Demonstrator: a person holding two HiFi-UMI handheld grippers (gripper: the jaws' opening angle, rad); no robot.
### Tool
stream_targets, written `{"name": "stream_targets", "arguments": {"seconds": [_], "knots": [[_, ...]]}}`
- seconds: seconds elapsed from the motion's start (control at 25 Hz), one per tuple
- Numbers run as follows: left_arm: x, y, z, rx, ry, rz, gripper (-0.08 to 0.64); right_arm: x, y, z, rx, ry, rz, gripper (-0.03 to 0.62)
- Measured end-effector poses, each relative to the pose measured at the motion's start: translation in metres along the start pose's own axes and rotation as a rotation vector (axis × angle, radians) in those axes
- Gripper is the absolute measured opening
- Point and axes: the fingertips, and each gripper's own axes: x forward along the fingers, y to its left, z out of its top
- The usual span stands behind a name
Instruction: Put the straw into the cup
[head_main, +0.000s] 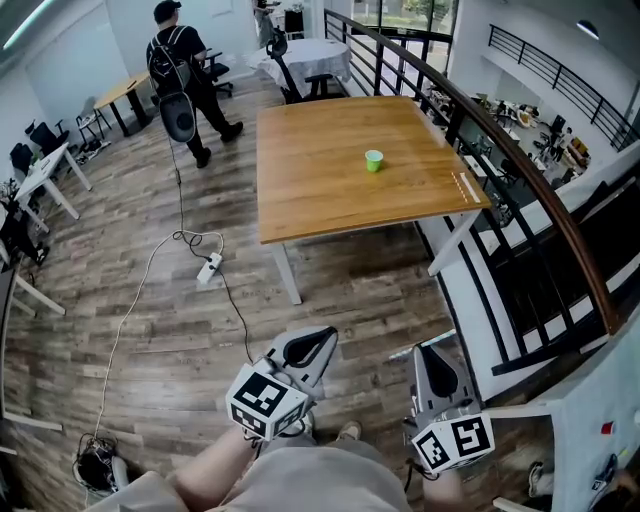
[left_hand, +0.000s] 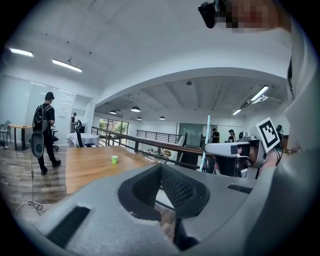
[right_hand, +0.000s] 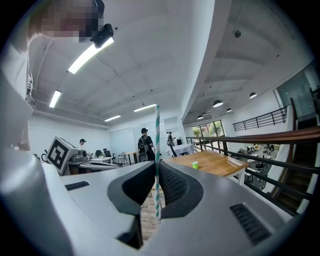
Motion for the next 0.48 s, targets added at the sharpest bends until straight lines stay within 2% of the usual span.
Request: {"name": "stream_targets", "arguments": {"seconds": [0.32,0.48], "knots": [[0.019,-0.026,0.010,0.016,0.000,0.025,0.014,-0.013,-0.034,0.009,0.009,-0.009,0.028,0.035],[0.030,-0.033,0.009,-0.005,0.002,0.033,0.014,-0.016,-0.049,0.011,0.011,-0.013,0.040,0.035]]}}
